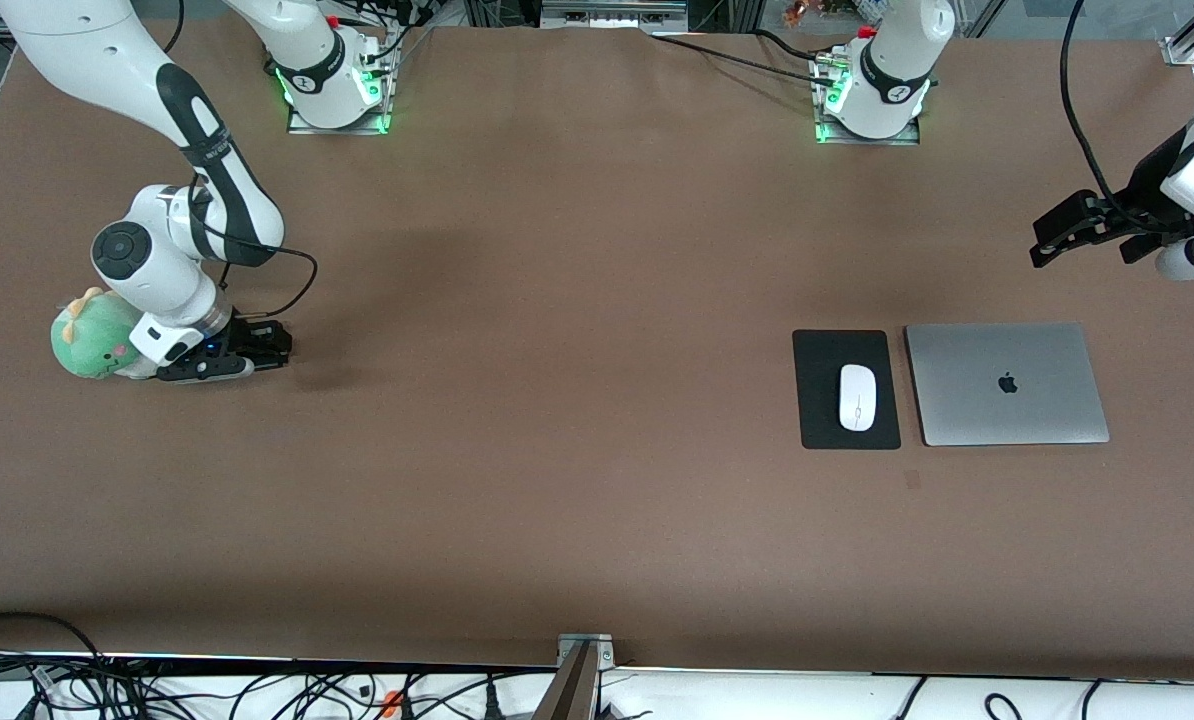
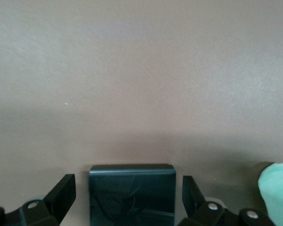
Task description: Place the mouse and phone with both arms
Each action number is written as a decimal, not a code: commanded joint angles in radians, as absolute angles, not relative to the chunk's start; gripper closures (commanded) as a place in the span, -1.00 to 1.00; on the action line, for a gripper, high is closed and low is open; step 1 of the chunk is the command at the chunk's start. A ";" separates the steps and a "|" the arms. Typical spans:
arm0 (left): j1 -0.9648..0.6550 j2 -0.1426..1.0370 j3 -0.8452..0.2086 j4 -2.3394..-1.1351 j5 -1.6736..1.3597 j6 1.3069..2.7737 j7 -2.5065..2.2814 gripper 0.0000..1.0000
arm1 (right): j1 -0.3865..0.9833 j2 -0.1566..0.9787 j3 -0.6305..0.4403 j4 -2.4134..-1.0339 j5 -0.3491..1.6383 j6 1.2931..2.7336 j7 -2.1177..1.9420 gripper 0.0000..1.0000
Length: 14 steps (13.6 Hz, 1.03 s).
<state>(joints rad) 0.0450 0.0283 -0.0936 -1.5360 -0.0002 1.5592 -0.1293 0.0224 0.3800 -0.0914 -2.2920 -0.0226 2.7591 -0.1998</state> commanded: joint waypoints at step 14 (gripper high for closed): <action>0.044 0.031 -0.092 -1.528 -0.018 1.560 -0.115 -1.00 | 0.015 -0.001 -0.055 -1.691 0.031 1.629 -0.068 -1.00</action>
<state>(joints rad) 0.0450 0.0294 -0.0937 -1.5360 -0.0002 1.5592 -0.1293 0.0234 0.0255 -0.0579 -1.7025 0.0341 1.6850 -0.1047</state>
